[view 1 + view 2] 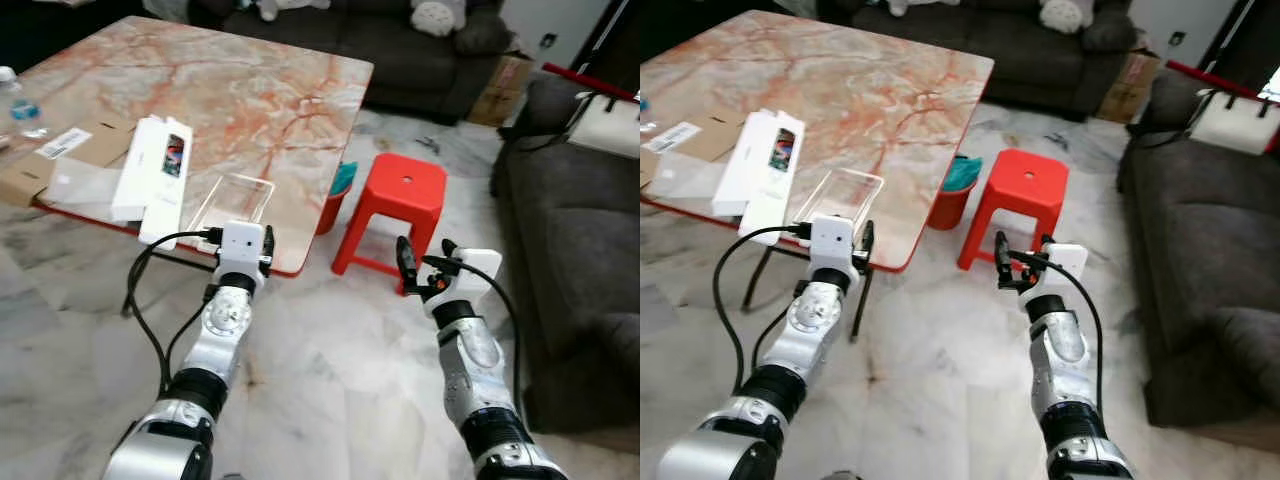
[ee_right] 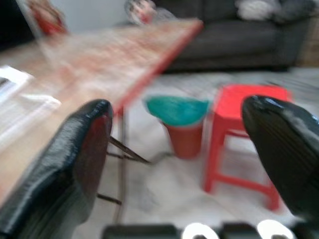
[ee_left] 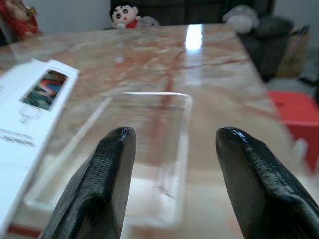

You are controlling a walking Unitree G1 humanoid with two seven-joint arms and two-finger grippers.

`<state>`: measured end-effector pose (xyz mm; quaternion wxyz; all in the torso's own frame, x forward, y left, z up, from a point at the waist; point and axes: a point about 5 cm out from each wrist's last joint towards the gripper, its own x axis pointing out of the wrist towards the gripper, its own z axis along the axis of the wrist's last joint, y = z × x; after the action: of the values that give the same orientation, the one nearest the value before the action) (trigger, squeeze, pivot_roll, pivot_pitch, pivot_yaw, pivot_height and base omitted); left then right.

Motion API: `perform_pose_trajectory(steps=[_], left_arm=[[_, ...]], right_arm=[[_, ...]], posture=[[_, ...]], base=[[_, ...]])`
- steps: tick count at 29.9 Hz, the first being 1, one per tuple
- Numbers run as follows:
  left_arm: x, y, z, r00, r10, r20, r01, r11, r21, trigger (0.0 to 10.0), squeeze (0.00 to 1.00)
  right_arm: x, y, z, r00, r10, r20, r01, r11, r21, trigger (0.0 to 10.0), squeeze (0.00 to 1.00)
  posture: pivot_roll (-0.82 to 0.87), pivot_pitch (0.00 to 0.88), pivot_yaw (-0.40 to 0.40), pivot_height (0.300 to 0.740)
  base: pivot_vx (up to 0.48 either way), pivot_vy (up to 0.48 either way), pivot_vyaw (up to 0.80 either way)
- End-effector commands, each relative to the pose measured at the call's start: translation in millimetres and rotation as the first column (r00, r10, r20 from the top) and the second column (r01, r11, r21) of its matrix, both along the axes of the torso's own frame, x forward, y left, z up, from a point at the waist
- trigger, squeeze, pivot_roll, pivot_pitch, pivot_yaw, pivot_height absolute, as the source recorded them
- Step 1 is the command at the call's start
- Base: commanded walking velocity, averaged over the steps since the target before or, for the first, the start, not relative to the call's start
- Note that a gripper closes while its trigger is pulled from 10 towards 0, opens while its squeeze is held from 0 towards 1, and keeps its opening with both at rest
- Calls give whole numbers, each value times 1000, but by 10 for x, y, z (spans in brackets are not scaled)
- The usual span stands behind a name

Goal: Picking trash to rubbish bin

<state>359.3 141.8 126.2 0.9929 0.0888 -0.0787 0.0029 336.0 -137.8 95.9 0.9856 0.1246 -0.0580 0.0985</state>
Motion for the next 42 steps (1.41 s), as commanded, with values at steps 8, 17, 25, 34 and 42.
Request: perform_pose_trajectory(steps=[8,17,25,34,42], left_arm=[[20,-129,76,999,-25,25,26,1000,-14,10000,0],[16,-95,93,999,-14,36,15,1000,-8,10000,0],[2,-131,100,998,-34,49,34,999,-1,10000,0],[6,-166,99,998,-57,39,57,998,3,10000,0],[37,-262,93,991,-130,2,130,991,1,10000,0]], right_arm=[[-7,-131,-8,999,-33,-7,33,999,-9,10000,0],[-12,-119,-21,999,-33,-13,33,999,-10,10000,0],[-24,-84,-18,1000,-15,-2,15,1000,-15,10000,0],[-29,-115,-32,999,-31,-11,31,1000,1,10000,0],[-37,-95,-45,999,-30,-17,30,1000,5,10000,0]], posture=[[75,90,-119,740],[82,109,-117,740],[80,113,-114,740],[79,117,-111,740],[78,124,-110,740]], base=[[368,0,0],[368,0,0],[103,0,500],[0,0,281],[0,0,0]])
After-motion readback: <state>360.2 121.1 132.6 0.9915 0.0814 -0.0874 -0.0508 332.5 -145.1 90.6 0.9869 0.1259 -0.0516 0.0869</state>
